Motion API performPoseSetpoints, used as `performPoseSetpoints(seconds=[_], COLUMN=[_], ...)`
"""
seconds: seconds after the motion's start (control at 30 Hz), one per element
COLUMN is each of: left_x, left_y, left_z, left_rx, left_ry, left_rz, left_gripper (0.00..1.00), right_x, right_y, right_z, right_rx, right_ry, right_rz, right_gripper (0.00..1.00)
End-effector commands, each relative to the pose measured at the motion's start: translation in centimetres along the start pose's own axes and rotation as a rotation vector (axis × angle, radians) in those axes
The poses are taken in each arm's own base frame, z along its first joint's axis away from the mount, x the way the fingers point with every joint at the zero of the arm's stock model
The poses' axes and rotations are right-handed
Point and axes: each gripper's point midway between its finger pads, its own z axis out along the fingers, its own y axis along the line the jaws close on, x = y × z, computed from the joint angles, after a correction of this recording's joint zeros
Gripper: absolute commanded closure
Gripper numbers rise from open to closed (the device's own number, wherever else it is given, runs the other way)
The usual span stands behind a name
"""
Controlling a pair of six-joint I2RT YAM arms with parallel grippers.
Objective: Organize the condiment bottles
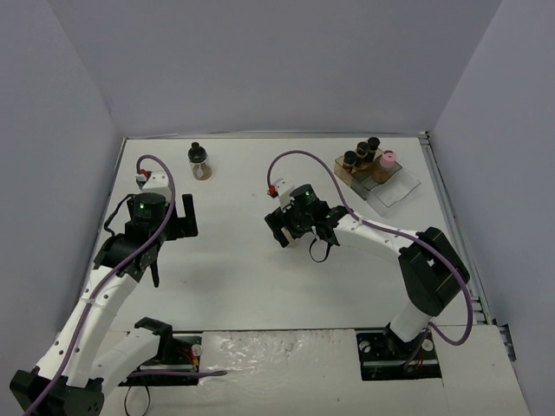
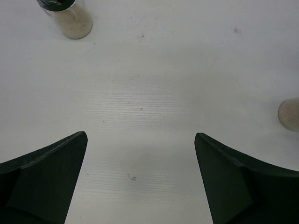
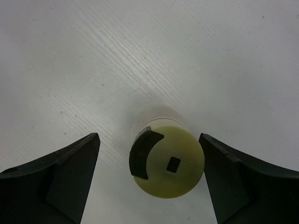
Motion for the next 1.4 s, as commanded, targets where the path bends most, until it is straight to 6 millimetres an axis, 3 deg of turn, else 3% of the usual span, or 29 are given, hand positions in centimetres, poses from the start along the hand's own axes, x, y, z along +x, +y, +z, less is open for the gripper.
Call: performPoseSetpoints(seconds=[0.0, 0.03, 0.07, 0.17, 0.23, 0.33, 0.43, 0.6, 0.67, 0.83, 1.1, 1.37], left_x=[-3.3, -3.2, -3.2, -3.1, -3.2, -3.1, -3.0, -2.9, -2.8, -2.8, -2.8, -2.8], left_y=[0.1, 0.1, 0.1, 0.2, 0.4, 0.5, 0.6, 0.7, 0.7, 0.9, 1.2, 1.2], left_z=[-0.1, -0.1, -0.1, -0.1, -0.1, -0.1, 0.0, 0.3, 0.3, 0.3, 0.3, 0.4], left_rx=[-0.013, -0.013, -0.013, -0.017, -0.02, -0.027, -0.031, -0.031, -0.032, -0.038, -0.048, -0.046], left_ry=[-0.1, -0.092, -0.092, -0.09, -0.093, -0.088, -0.087, -0.069, -0.066, -0.066, -0.068, -0.065], left_rz=[-0.006, -0.005, -0.005, -0.005, -0.008, -0.01, -0.01, -0.016, -0.018, -0.018, -0.02, -0.02], left_gripper=[0.03, 0.03, 0.03, 0.03, 0.03, 0.03, 0.03, 0.03, 0.03, 0.03, 0.03, 0.03], right_x=[-3.5, -3.4, -3.3, -3.4, -3.7, -4.6, -5.9, -8.3, -7.7, -7.7, -5.9, -4.0], right_y=[-1.2, -1.4, -1.4, -3.0, -4.3, -7.9, -11.8, -21.0, -24.3, -29.8, -34.3, -34.3], right_z=[-0.3, -0.3, -0.4, -1.1, -1.9, -3.6, -6.1, -11.7, -12.7, -13.3, -10.2, -8.7], right_rx=[0.084, 0.095, 0.097, 0.17, 0.217, 0.275, 0.348, 0.56, 0.618, 0.71, 0.738, 0.737], right_ry=[-0.099, -0.098, -0.098, -0.11, -0.124, -0.165, -0.229, -0.339, -0.352, -0.372, -0.329, -0.287], right_rz=[-0.02, -0.017, -0.016, -0.001, 0.014, 0.104, 0.179, 0.333, 0.41, 0.494, 0.547, 0.574], right_gripper=[0.33, 0.45, 0.47, 0.83, 0.92, 0.99, 1.0, 1.0, 1.0, 1.0, 1.0, 1.0])
